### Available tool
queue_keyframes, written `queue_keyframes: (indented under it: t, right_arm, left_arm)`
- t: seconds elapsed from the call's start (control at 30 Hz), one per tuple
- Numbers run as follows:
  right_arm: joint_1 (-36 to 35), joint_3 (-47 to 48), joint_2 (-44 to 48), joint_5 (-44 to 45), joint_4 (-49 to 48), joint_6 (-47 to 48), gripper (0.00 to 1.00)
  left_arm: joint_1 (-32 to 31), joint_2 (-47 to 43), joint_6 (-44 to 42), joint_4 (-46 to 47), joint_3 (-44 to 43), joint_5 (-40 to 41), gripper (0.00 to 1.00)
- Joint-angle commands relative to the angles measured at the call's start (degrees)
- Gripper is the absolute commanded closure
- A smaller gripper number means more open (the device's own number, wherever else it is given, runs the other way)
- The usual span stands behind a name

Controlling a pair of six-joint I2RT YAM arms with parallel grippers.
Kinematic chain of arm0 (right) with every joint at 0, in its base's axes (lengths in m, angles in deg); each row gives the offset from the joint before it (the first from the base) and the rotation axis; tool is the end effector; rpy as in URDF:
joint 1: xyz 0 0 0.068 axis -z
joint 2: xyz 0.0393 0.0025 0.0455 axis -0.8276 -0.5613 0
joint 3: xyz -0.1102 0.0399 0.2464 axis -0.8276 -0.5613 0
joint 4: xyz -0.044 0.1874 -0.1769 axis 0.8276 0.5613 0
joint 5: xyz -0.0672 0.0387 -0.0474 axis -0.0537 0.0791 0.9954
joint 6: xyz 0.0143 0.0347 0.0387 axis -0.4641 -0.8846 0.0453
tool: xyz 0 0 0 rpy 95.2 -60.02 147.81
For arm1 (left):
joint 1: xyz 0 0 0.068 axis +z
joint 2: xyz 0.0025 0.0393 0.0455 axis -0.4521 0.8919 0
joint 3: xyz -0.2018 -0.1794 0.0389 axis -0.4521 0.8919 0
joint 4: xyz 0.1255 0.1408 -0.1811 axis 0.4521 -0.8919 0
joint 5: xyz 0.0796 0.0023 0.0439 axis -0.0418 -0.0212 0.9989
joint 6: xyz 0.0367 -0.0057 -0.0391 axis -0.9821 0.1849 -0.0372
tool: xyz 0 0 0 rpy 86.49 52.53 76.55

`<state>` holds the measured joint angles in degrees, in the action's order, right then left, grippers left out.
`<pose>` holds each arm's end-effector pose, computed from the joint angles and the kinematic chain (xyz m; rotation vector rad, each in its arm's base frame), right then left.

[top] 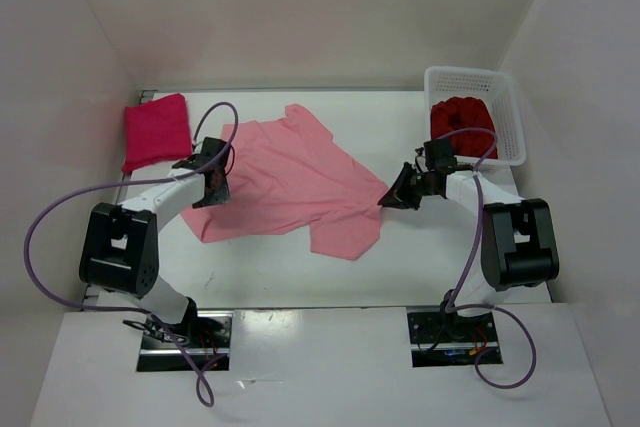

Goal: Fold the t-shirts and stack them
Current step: Flatten out the tshirt

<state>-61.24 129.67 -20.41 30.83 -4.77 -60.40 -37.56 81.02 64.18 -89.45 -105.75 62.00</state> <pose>0.2918 0.0458 0.1752 0.5068 2.6512 0.9442 0.3004 -0.0415 0.1924 -0.5243 2.4768 0.3065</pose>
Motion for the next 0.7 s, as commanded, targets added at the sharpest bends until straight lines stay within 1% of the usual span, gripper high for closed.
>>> queue_keyframes:
  t: [0.0,0.1,0.23,0.3,0.33,0.4,0.47,0.5,0.57,0.67]
  right_arm:
    - [-0.50,-0.34,2.70,-0.83,-2.50,-0.51,0.90]
    - [-0.50,0.18,2.70,-0.83,-2.50,-0.51,0.90]
    - [-0.50,1.50,2.70,0.40,-0.74,0.64,0.90]
    - [1.07,2.73,1.39,0.92,-0.74,0.64,0.90]
    - [2.73,3.78,0.77,0.92,-0.74,0.64,0.93]
    - [4.59,5.97,-1.77,0.92,-0.74,0.64,0.97]
    - [5.12,7.82,-5.20,2.76,0.05,0.64,1.00]
    - [6.69,9.40,-6.17,2.77,0.05,1.33,1.00]
    - [7.49,9.41,-6.88,3.38,1.02,1.34,1.00]
    - [7.50,8.53,-6.18,4.96,0.49,1.34,1.00]
  left_arm:
    - [1.97,-0.90,-5.38,-1.89,-2.28,-2.24,0.44]
    - [2.50,-0.90,-4.85,-1.89,-2.80,-4.53,0.44]
    - [3.11,-0.90,-1.78,1.09,1.32,-7.70,0.42]
    - [3.12,0.15,-0.64,1.71,1.94,-7.70,0.42]
    - [3.64,0.68,-0.63,1.71,1.94,-7.70,0.42]
    - [4.17,0.68,-0.63,2.94,1.15,-9.19,0.42]
    - [6.19,2.34,-1.33,3.64,-0.87,-10.42,0.42]
    - [6.19,3.74,-2.03,4.26,-1.57,-11.04,0.41]
    - [7.68,6.03,-2.64,5.74,-3.93,-12.00,0.41]
    - [7.69,9.11,-3.18,7.51,-7.71,-14.82,0.41]
